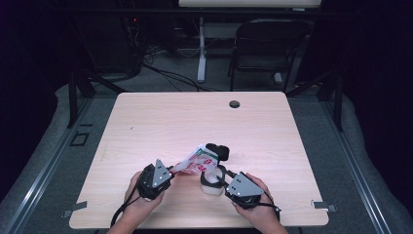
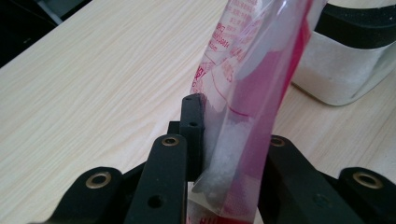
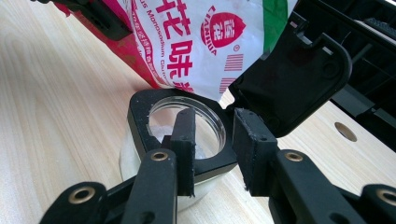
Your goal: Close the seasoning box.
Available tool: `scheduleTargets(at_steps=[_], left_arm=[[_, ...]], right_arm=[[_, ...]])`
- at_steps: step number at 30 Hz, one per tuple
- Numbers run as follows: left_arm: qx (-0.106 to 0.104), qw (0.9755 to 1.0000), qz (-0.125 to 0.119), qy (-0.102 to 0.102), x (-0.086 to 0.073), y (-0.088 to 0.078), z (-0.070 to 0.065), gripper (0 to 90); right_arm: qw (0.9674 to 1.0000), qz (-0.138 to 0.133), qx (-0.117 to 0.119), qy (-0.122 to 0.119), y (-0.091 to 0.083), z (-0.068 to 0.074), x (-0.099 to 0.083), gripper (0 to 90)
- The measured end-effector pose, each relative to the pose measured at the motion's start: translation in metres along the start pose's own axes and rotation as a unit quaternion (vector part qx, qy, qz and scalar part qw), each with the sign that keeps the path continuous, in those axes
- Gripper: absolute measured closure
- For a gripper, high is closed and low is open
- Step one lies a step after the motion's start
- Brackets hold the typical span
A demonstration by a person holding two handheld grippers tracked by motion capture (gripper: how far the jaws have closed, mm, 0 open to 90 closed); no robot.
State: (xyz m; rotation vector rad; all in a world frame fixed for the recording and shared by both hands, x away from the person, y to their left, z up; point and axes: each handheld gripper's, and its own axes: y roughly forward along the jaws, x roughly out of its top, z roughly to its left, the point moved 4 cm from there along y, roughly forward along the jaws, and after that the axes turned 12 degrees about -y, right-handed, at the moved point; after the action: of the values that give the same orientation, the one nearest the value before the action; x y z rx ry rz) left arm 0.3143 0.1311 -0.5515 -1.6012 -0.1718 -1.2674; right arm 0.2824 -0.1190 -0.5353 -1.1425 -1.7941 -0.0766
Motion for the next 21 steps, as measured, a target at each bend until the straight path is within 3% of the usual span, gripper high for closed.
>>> scheduleTargets(at_steps=[16,21], left_arm=[[-0.026,0.9982,-0.010,-0.053,-0.005,0.003,0.012,80.2],[-0.028,0.9979,-0.008,-0.058,-0.008,0.004,0.014,80.2]], right_arm=[[1.0000,-0.001,-0.001,0.002,0.000,0.000,0.000,69.7],[1.0000,-0.001,-0.001,0.002,0.000,0.000,0.000,69.6]])
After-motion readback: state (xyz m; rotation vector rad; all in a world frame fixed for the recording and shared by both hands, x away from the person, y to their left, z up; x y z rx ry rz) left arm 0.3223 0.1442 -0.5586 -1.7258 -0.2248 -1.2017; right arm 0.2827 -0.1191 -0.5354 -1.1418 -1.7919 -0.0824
